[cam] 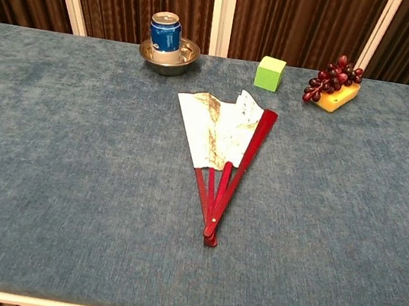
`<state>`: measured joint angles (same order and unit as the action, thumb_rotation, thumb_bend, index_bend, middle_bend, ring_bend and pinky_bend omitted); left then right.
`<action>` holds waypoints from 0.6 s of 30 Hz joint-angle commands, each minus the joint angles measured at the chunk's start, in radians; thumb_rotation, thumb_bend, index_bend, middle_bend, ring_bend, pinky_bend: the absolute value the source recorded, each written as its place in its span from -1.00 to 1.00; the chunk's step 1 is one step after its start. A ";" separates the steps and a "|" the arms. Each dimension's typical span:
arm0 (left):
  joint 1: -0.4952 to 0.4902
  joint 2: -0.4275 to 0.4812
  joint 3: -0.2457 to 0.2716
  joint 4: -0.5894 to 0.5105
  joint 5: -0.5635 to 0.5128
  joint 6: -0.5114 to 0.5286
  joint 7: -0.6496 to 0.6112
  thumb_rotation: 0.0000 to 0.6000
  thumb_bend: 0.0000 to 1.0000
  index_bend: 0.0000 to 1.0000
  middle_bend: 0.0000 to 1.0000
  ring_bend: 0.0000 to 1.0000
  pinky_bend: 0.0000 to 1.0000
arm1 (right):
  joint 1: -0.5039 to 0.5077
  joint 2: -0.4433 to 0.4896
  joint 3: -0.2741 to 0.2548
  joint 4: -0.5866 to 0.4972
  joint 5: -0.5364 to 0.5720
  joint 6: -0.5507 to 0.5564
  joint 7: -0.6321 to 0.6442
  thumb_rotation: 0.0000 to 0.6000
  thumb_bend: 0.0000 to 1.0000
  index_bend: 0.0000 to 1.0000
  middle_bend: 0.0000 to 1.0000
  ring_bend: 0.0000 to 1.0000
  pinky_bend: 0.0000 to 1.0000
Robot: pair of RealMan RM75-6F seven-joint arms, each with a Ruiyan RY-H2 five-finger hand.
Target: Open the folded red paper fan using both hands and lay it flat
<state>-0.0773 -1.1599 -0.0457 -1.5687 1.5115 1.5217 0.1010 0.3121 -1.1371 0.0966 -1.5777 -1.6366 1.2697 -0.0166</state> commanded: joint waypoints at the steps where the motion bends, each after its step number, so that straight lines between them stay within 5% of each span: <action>1: 0.001 0.000 -0.001 -0.001 -0.002 0.001 -0.001 1.00 -0.95 -0.80 -0.92 -0.99 -0.92 | 0.155 -0.094 0.035 0.061 -0.016 -0.172 0.027 1.00 -0.90 -0.34 -0.43 -0.91 -0.90; 8: 0.001 0.003 0.000 -0.005 -0.009 -0.005 -0.007 1.00 -0.95 -0.80 -0.92 -0.99 -0.92 | 0.304 -0.325 0.055 0.227 0.031 -0.321 -0.029 1.00 -0.98 -0.20 -0.36 -0.87 -0.89; 18: 0.000 0.000 -0.001 0.006 -0.012 -0.010 -0.034 1.00 -0.95 -0.80 -0.92 -0.99 -0.92 | 0.394 -0.616 0.064 0.515 0.075 -0.335 -0.059 1.00 -0.95 -0.17 -0.36 -0.84 -0.85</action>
<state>-0.0779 -1.1597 -0.0466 -1.5645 1.5003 1.5123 0.0691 0.6750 -1.6831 0.1545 -1.1369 -1.5807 0.9390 -0.0691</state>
